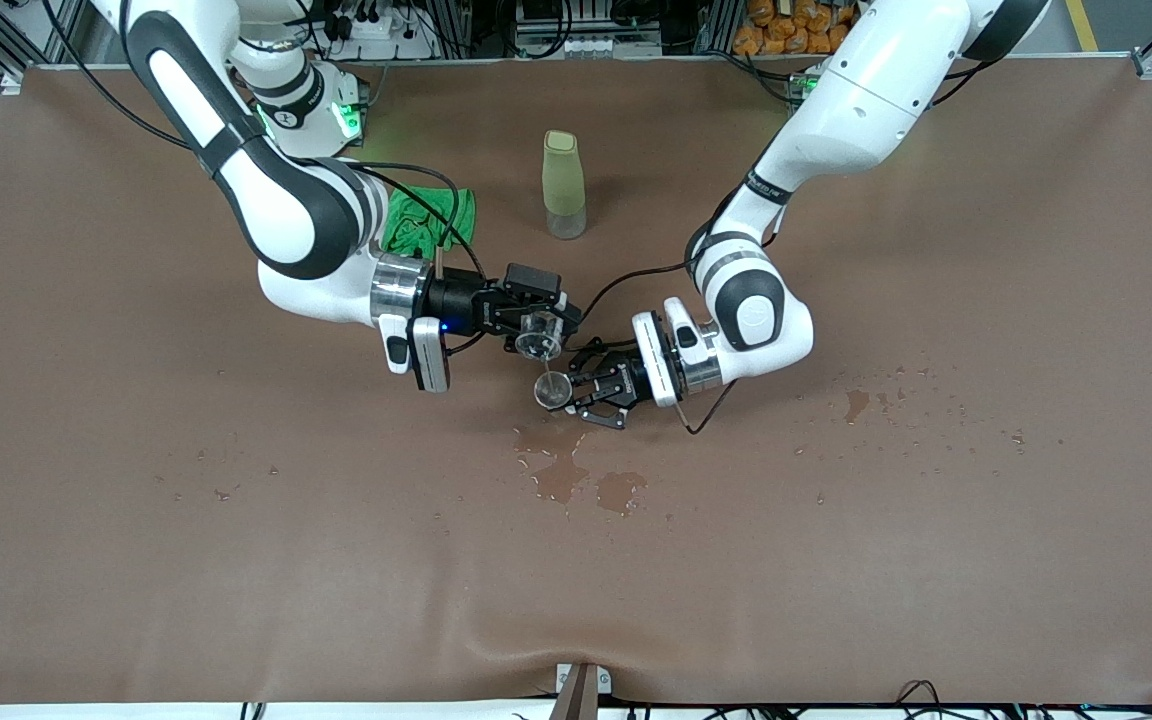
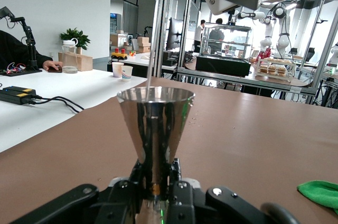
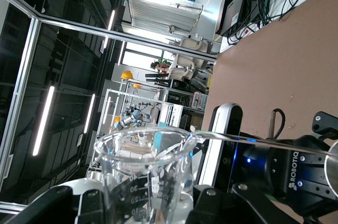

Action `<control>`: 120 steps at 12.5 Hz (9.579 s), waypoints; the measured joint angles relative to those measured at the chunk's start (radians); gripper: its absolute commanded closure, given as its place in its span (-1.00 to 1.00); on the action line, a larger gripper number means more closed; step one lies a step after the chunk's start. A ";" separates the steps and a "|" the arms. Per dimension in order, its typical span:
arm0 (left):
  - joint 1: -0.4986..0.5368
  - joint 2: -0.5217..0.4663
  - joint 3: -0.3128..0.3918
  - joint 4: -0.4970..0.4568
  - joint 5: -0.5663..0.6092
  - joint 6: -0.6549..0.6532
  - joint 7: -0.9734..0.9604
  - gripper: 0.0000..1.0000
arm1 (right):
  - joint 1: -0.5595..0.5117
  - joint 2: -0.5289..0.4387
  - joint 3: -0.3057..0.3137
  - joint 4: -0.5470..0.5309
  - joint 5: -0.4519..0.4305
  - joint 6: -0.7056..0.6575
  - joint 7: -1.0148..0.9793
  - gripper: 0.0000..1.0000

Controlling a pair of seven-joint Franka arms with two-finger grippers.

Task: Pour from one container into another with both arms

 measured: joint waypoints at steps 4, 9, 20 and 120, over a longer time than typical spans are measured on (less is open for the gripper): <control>0.001 0.000 0.000 0.000 -0.001 0.001 0.007 1.00 | 0.000 0.000 0.000 0.000 0.002 0.000 0.028 1.00; 0.001 0.000 0.000 0.000 -0.001 0.001 0.007 1.00 | 0.000 0.000 0.000 -0.003 0.003 0.000 0.043 1.00; 0.001 0.000 0.000 0.000 -0.005 0.001 0.007 1.00 | 0.000 0.000 0.001 -0.005 0.003 -0.007 0.146 1.00; 0.966 0.096 0.029 -0.199 0.900 -0.622 0.167 1.00 | -0.441 0.277 -0.337 0.163 -0.877 -0.296 -0.629 1.00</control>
